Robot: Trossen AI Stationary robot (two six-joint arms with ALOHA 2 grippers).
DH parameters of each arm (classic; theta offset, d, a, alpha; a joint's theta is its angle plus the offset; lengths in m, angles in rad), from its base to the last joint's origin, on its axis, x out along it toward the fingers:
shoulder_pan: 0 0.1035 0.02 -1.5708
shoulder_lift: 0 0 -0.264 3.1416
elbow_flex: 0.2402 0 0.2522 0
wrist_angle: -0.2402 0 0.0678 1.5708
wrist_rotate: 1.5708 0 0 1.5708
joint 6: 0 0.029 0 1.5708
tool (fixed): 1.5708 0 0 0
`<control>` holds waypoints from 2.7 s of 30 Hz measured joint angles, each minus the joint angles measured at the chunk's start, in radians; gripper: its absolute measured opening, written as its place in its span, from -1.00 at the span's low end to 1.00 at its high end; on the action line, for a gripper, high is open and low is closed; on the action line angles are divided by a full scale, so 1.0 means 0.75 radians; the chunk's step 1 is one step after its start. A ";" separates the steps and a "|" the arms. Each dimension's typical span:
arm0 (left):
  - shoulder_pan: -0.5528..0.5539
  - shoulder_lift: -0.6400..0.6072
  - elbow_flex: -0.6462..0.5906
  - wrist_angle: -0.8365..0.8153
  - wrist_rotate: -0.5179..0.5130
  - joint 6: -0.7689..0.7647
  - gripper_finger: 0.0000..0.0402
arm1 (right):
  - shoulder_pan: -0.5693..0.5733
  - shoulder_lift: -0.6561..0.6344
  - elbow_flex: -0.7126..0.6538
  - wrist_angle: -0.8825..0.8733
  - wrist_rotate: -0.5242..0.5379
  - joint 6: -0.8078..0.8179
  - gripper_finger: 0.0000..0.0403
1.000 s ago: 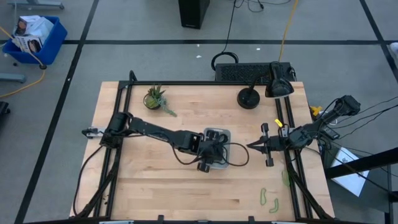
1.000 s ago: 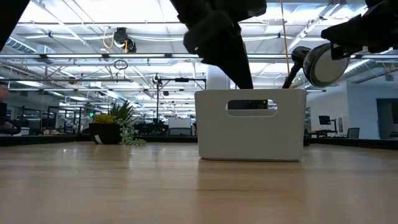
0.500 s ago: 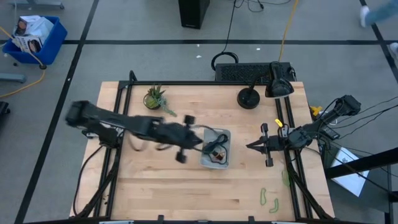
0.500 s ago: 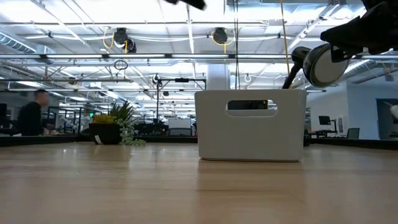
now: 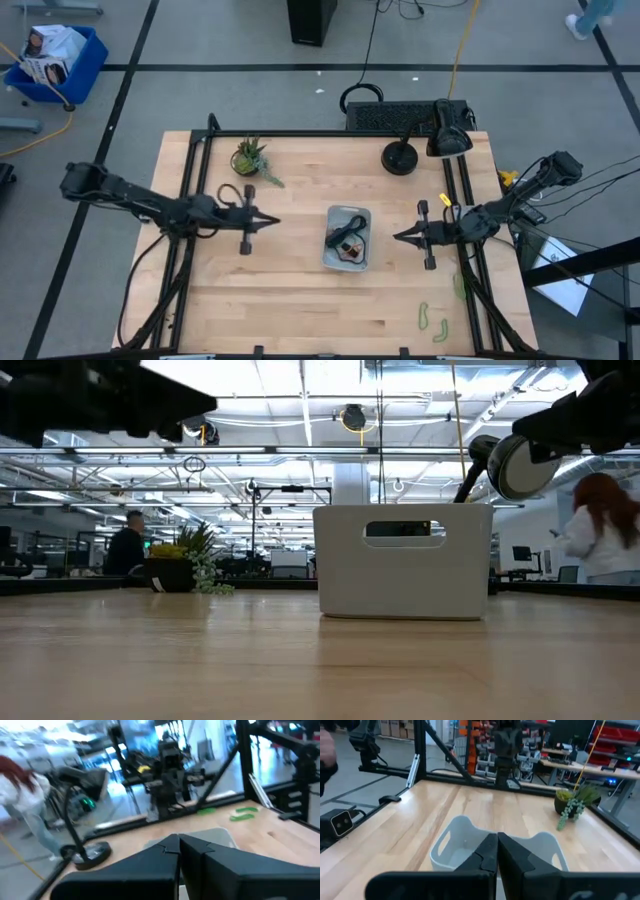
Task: Pick and place rubber bands into bin
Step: Put the green rubber band into the white bin
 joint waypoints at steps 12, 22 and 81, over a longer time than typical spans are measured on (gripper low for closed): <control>0.066 -0.137 -0.165 0.035 -0.007 -0.091 -0.98 | 0.001 0.006 0.049 -0.029 0.004 -0.174 -0.98; 0.065 -0.137 -0.165 0.024 -0.010 -0.173 -0.75 | 0.112 0.358 0.833 -1.287 -0.037 0.285 -0.98; 0.065 -0.137 -0.163 -0.032 0.000 -0.315 -0.93 | 0.523 1.175 0.669 -1.392 -1.096 2.254 -0.19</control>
